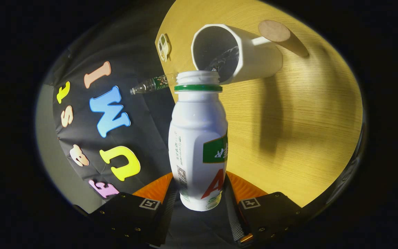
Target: Take the bottle from table, then pour the juice into the cup, finally place the bottle on the coaster
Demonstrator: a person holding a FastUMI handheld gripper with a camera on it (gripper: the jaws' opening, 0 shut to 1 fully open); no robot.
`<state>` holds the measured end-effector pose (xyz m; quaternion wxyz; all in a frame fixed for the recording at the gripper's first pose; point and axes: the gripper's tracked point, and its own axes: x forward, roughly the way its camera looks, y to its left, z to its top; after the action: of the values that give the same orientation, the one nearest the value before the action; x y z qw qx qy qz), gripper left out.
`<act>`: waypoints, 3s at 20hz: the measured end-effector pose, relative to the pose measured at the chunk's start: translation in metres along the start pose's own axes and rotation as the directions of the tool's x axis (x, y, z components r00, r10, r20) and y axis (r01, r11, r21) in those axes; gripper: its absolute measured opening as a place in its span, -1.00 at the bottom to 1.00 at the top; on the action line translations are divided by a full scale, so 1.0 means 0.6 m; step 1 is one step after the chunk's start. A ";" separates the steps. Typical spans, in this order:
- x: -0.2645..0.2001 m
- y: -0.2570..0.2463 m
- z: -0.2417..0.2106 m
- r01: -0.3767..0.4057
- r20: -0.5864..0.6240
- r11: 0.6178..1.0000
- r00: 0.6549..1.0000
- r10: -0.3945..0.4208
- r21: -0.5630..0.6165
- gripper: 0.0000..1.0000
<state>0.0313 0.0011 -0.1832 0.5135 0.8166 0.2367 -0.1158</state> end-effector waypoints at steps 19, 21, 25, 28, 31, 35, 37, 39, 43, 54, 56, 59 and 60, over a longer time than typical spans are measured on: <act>-0.008 0.045 -0.003 0.000 -0.032 0.987 0.999 0.005 0.160 0.39; -0.009 0.049 -0.004 -0.001 -0.036 0.984 0.999 0.007 0.177 0.39; -0.010 0.054 -0.010 0.004 -0.048 0.980 0.999 0.006 0.197 0.39; -0.014 0.059 -0.007 0.000 -0.046 0.977 0.999 0.010 0.211 0.39; -0.016 0.063 -0.003 -0.002 -0.048 0.974 0.999 0.013 0.226 0.39; -0.020 0.062 0.000 0.006 -0.050 0.971 0.999 0.006 0.240 0.39; -0.020 0.060 -0.002 0.013 -0.056 0.971 0.998 0.000 0.240 0.39; -0.020 0.057 0.001 0.021 -0.056 0.969 0.998 -0.007 0.247 0.39; -0.017 0.054 0.002 0.031 -0.062 0.966 0.998 -0.015 0.258 0.39; -0.011 0.047 0.007 0.049 -0.050 0.965 0.998 -0.037 0.257 0.39; -0.010 0.043 0.009 0.054 -0.049 0.965 0.998 -0.043 0.256 0.39; -0.008 0.040 0.006 0.057 -0.046 0.968 0.998 -0.047 0.243 0.39; -0.009 0.037 0.004 0.062 -0.047 0.971 0.998 -0.052 0.231 0.39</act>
<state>0.0378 -0.0106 -0.1644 0.4061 0.8661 0.2552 -0.1408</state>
